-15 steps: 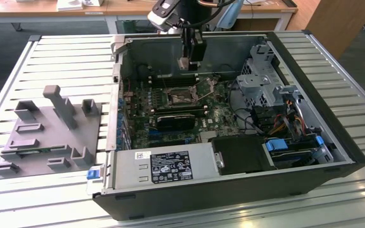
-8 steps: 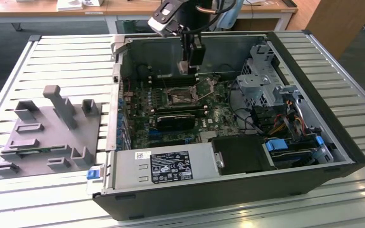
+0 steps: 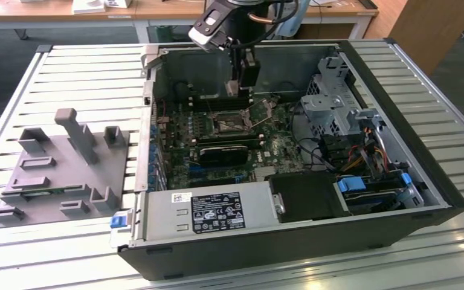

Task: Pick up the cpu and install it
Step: 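Place the cpu into insertion slot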

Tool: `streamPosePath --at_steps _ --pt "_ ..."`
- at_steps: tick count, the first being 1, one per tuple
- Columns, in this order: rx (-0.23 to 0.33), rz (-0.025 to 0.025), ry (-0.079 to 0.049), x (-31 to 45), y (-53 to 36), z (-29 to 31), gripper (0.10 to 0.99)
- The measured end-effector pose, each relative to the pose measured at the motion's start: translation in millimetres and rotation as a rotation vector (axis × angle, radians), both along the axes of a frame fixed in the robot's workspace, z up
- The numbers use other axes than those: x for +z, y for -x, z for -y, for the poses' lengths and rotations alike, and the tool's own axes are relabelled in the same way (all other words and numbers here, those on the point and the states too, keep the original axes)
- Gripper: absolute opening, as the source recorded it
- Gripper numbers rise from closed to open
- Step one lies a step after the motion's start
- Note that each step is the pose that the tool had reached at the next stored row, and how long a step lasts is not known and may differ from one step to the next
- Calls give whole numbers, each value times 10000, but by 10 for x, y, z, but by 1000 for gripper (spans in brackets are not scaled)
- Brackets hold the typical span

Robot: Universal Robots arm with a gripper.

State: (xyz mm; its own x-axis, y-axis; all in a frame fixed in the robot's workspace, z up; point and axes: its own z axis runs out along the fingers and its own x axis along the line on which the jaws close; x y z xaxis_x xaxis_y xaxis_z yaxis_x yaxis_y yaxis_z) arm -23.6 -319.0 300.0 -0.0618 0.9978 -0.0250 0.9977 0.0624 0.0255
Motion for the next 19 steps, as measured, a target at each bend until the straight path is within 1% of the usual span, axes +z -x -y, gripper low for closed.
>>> streamPosePath --at_steps 3,5,9,13,19 --pt "1 -1 -76 -31 5 -1 541" --pt "0 -1 -100 -63 6 -1 541" --pt "-1 5 -102 -136 20 -6 541" --pt "-1 11 -99 -202 58 -9 541" --pt "-8 13 -98 -312 60 -15 541"
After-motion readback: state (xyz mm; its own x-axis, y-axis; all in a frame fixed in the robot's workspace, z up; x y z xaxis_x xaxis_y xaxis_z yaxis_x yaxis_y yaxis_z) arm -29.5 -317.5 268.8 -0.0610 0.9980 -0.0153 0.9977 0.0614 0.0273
